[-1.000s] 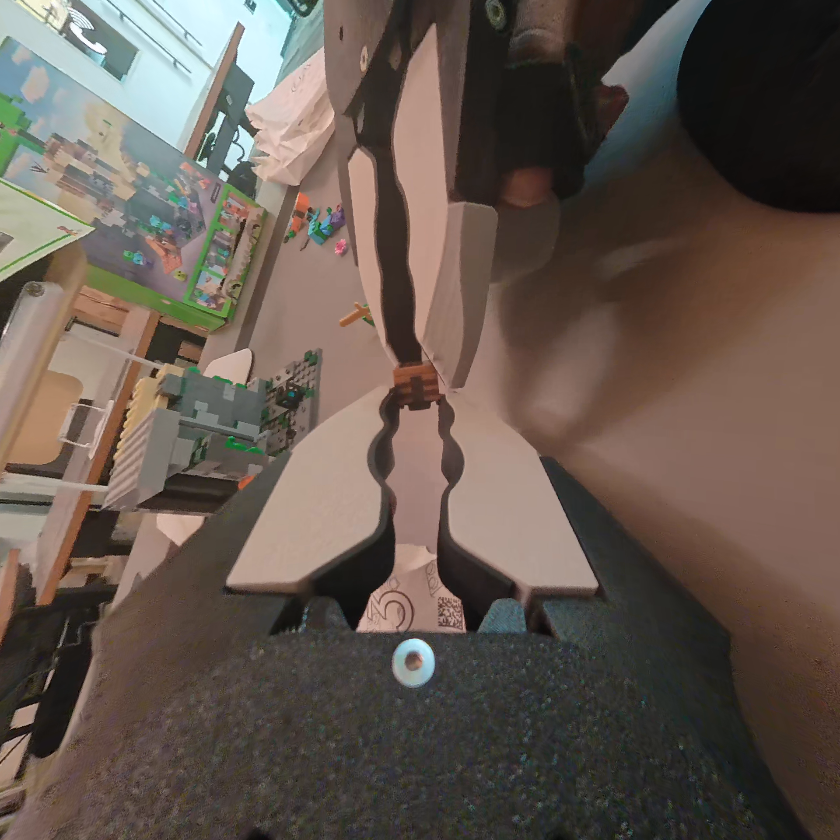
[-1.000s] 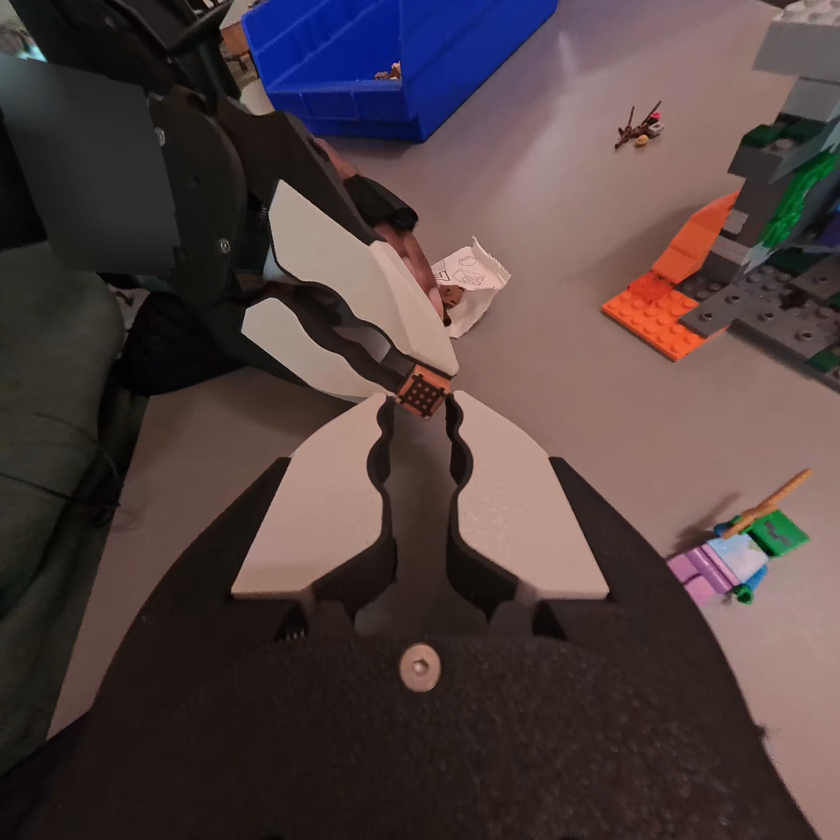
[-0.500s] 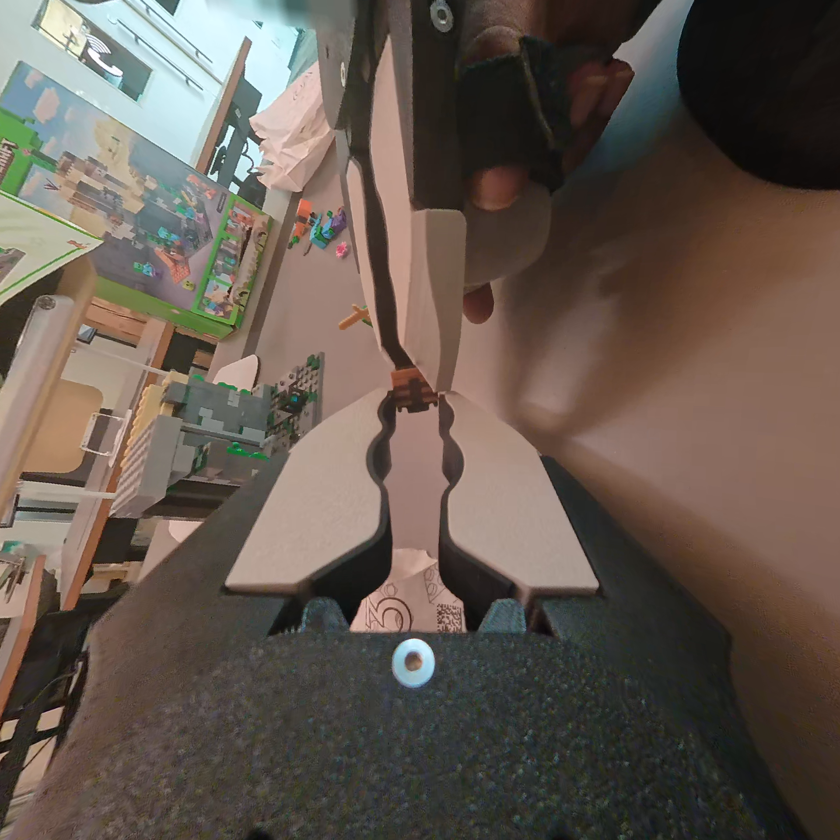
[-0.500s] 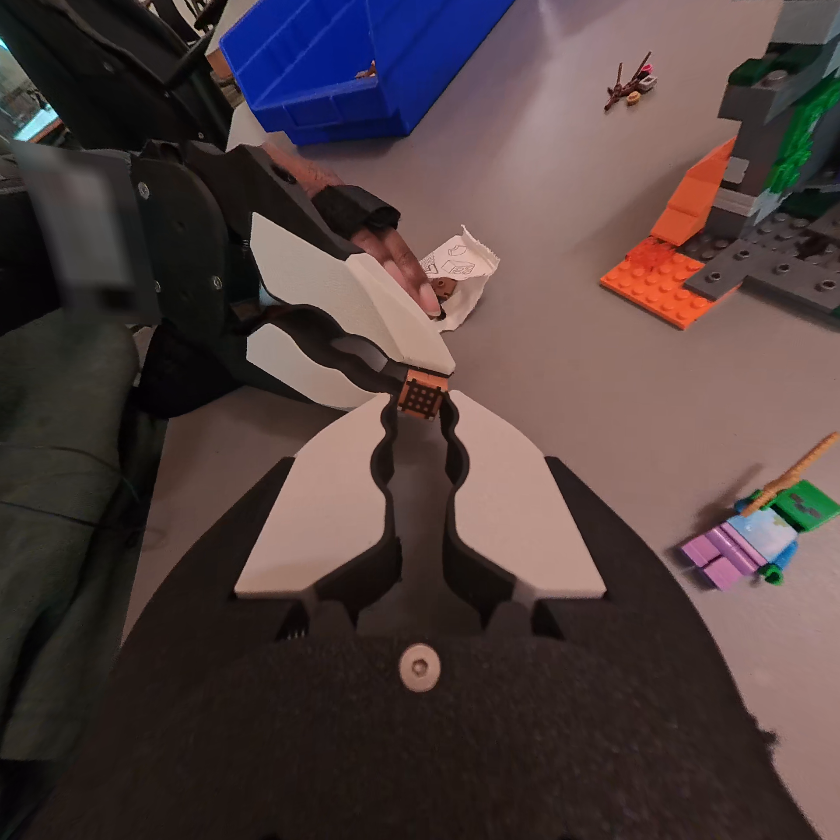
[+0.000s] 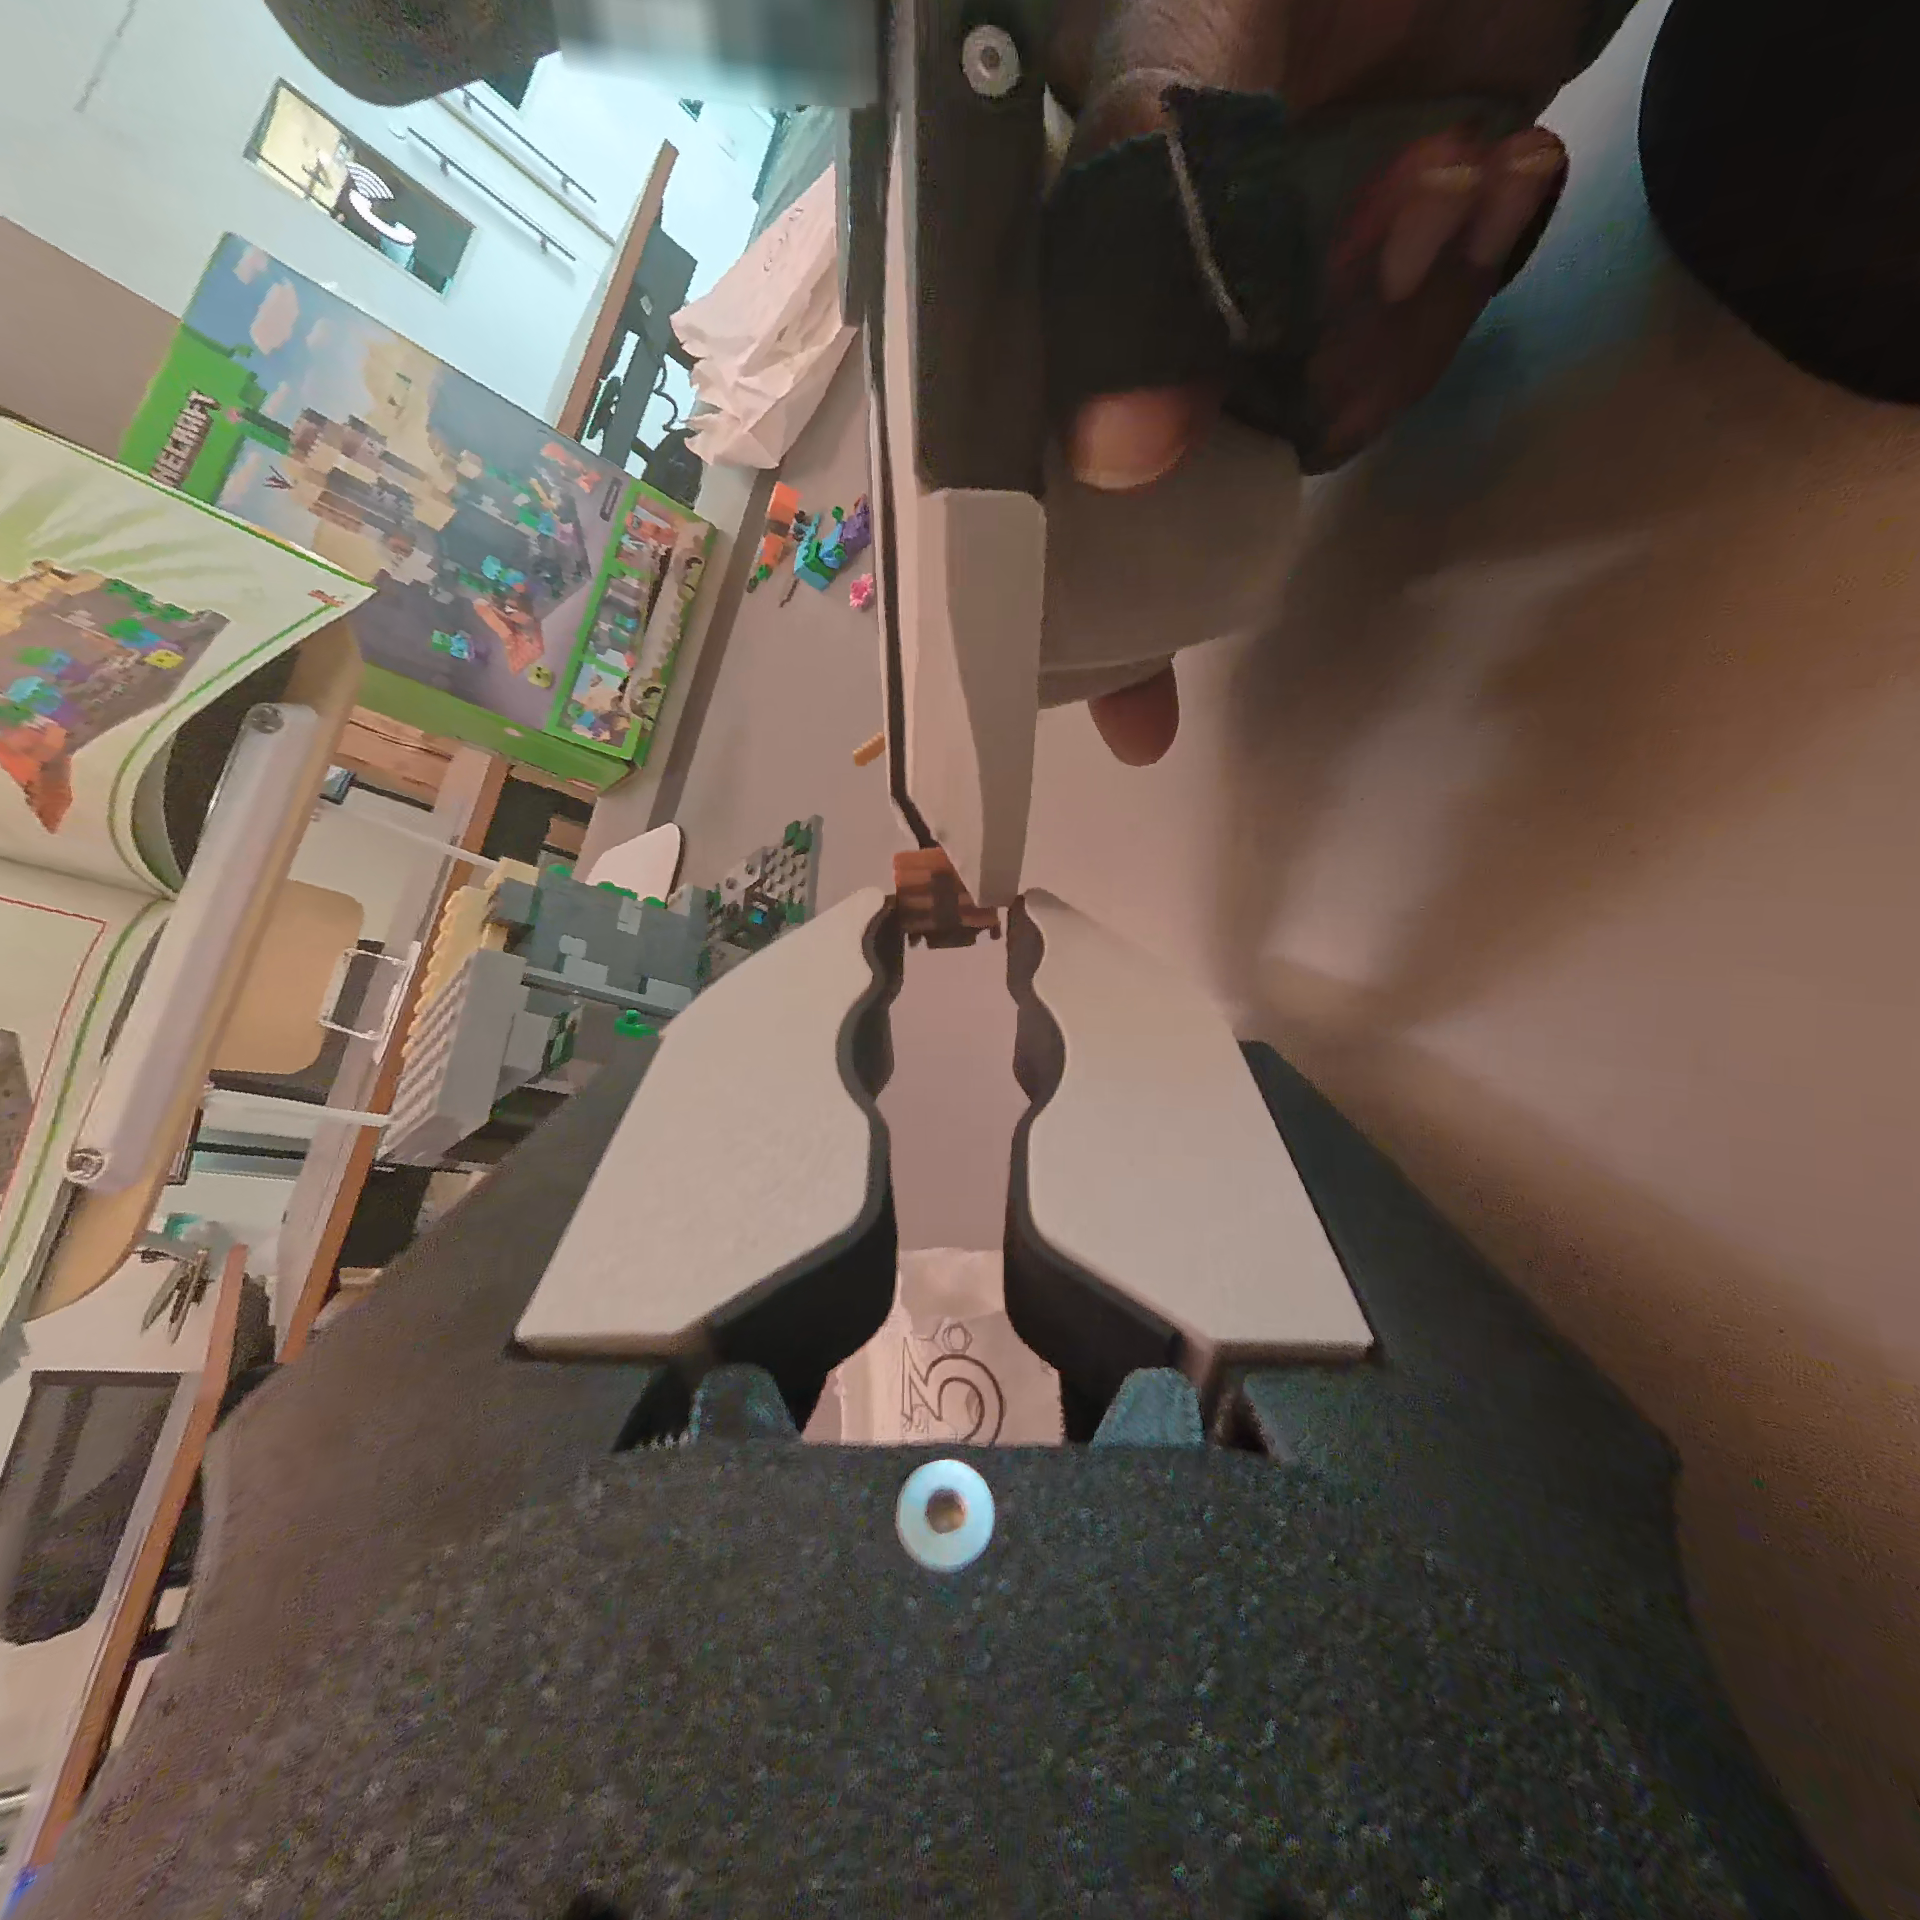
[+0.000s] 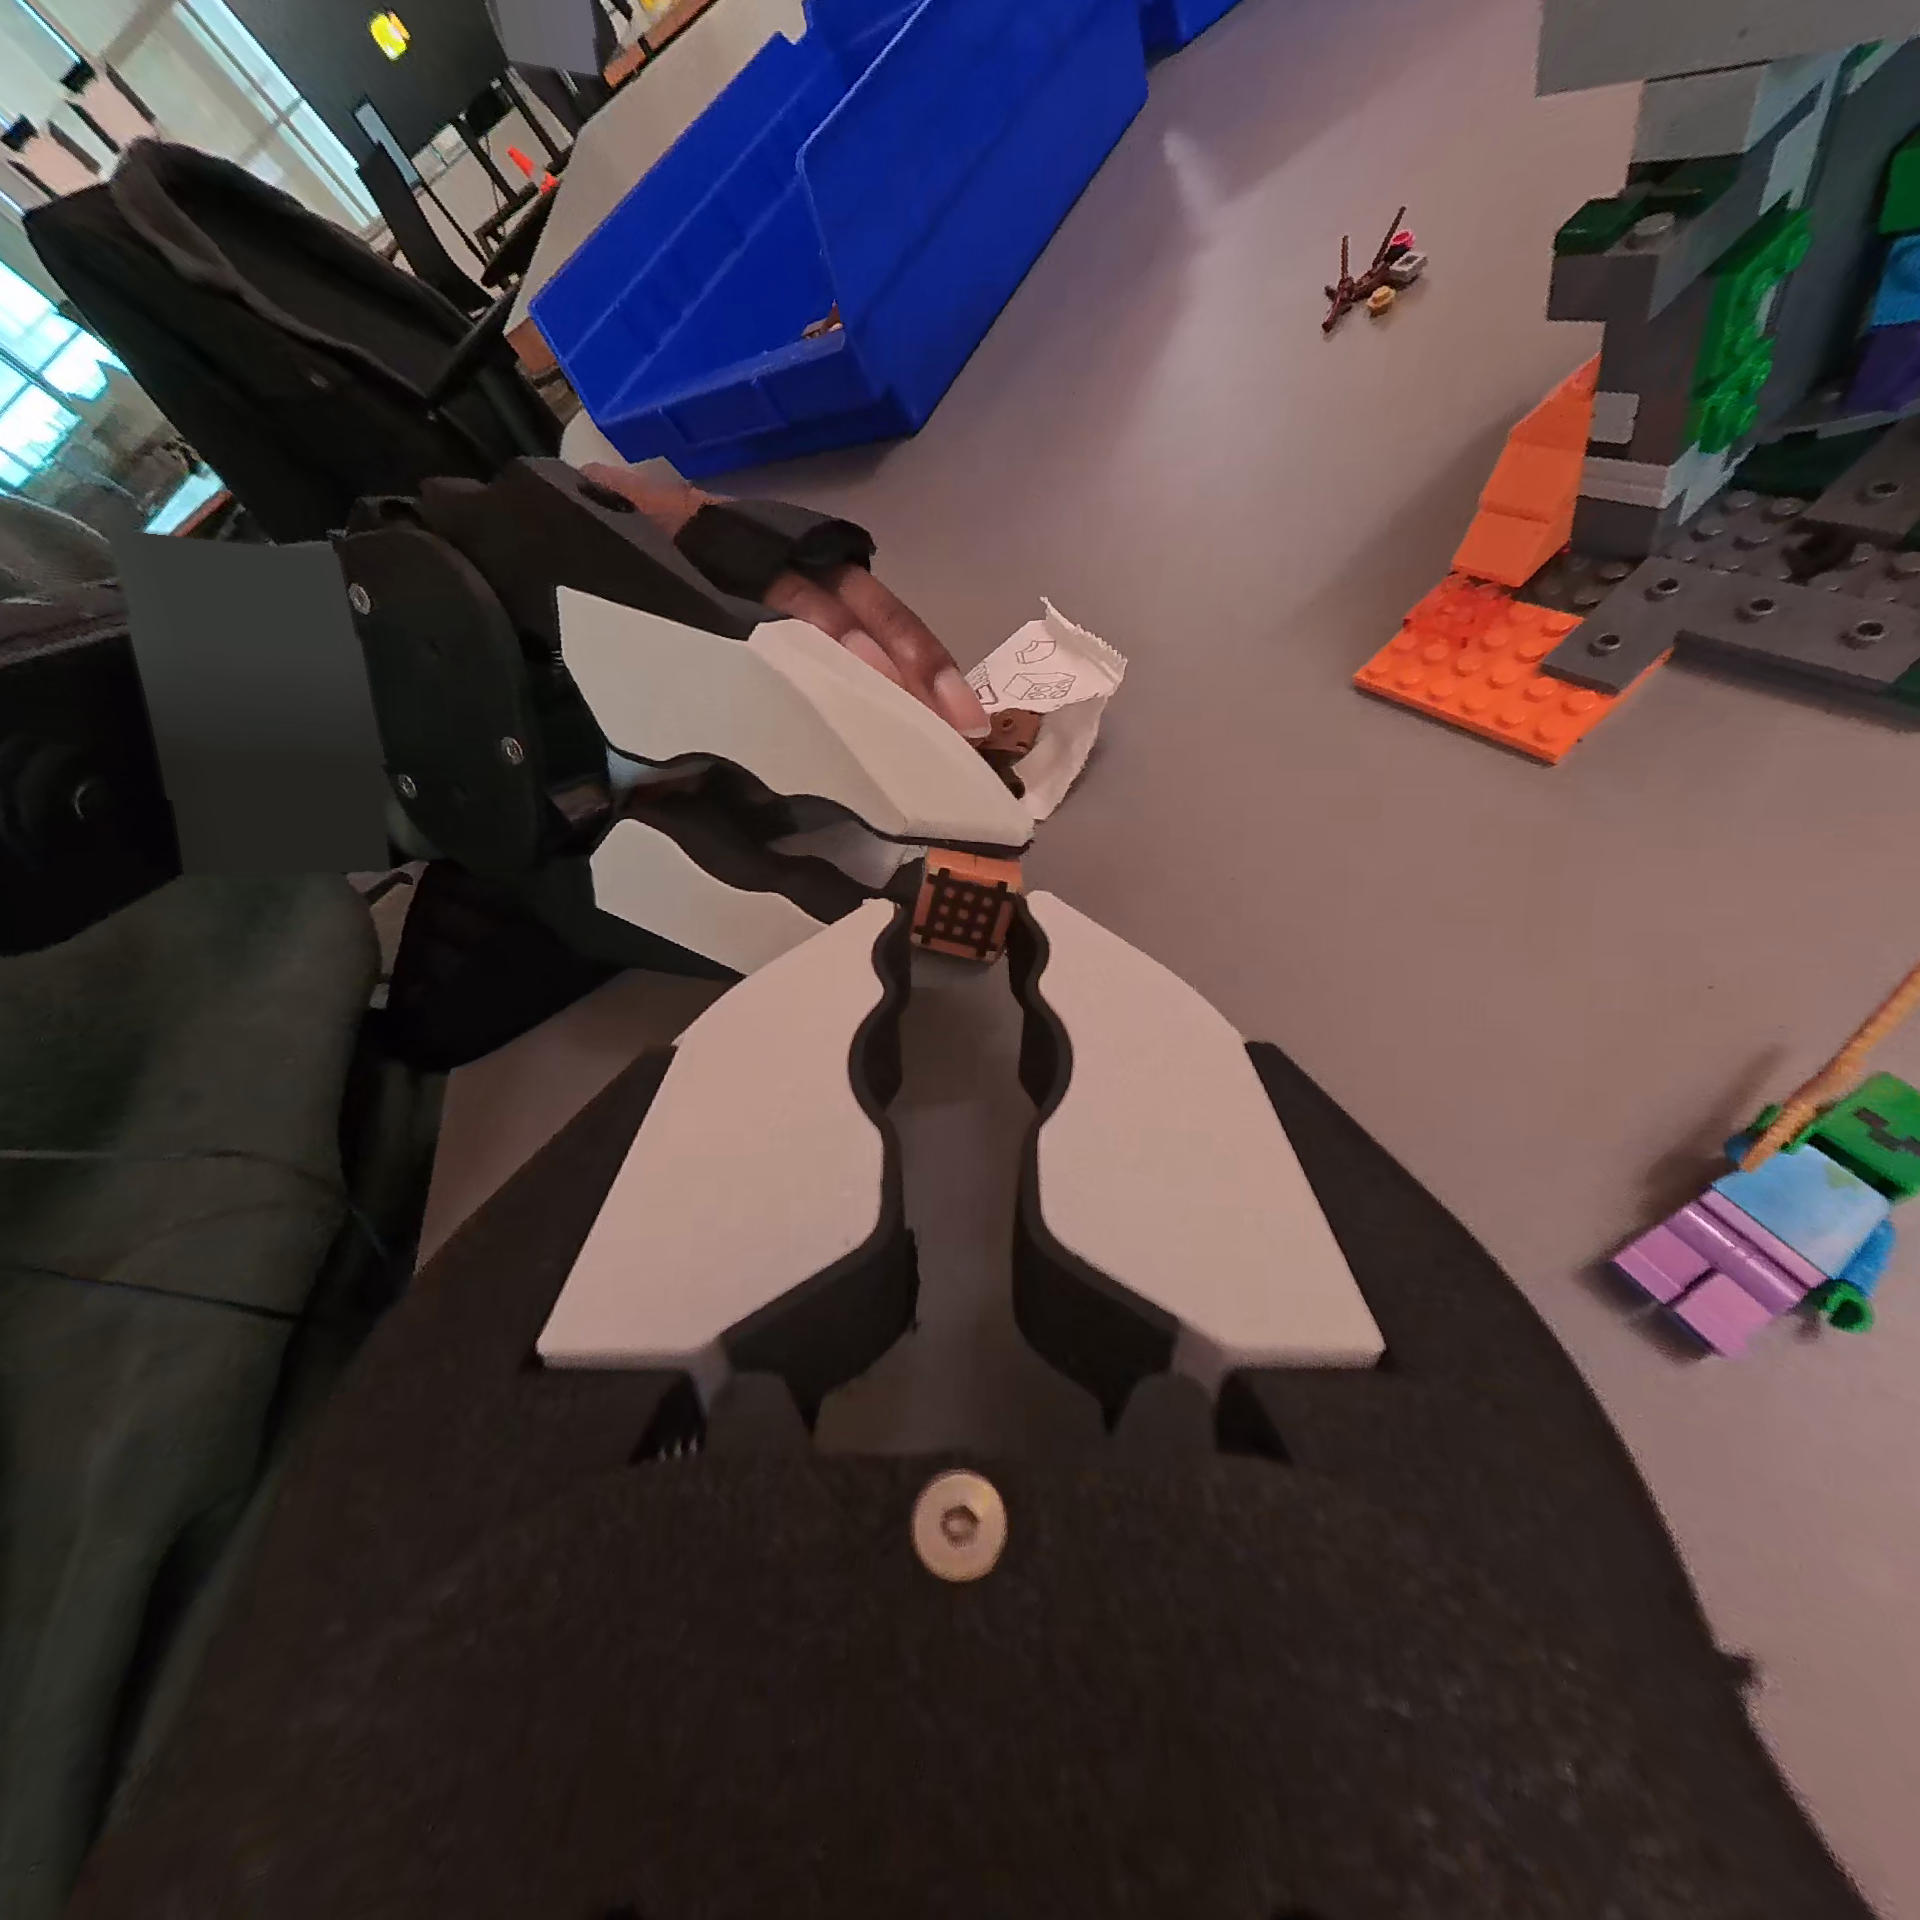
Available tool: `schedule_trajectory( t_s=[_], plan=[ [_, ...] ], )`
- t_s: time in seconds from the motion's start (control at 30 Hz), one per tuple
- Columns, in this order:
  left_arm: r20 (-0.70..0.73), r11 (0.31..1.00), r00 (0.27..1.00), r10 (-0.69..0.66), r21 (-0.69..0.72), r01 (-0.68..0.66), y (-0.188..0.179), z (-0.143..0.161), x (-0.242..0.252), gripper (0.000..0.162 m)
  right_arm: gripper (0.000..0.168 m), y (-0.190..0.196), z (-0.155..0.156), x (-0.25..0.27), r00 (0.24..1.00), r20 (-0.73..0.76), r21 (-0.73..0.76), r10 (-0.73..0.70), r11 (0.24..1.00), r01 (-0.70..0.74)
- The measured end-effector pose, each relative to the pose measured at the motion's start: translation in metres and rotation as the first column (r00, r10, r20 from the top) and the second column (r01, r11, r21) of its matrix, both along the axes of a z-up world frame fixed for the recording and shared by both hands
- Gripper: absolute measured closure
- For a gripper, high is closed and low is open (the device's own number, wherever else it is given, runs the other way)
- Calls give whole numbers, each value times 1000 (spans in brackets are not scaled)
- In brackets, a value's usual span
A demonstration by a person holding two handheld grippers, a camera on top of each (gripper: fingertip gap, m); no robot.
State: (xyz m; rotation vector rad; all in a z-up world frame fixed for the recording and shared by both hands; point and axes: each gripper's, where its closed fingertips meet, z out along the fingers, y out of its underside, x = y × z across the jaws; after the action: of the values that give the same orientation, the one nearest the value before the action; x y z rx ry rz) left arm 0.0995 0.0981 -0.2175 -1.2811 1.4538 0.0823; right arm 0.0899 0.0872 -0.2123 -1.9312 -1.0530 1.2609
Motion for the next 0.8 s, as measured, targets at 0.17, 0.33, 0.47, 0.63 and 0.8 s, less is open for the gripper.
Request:
schedule_trajectory(
  t_s=[0.17,0.33,0.47,0.63,0.8],
  plan=[
    [-7,1000,1000,8,-5,-8,-1,1,0,145,151,0,1,0,1000,-11,-11,3,1000,-3],
    [-26,1000,1000,14,5,-14,-1,-1,-1,145,148,2,3,2,1000,-28,-15,-5,1000,4],
    [-26,1000,1000,12,11,-12,-1,-1,-1,146,152,2,2,2,1000,-21,-7,-2,1000,2],
    [-12,1000,1000,12,28,-12,1,0,1,143,153,2,4,2,999,-35,-9,-5,1000,5],
    [-4,999,1000,9,46,-9,0,3,2,145,152,1,6,1,999,-45,2,-1,1000,1]
  ],
)
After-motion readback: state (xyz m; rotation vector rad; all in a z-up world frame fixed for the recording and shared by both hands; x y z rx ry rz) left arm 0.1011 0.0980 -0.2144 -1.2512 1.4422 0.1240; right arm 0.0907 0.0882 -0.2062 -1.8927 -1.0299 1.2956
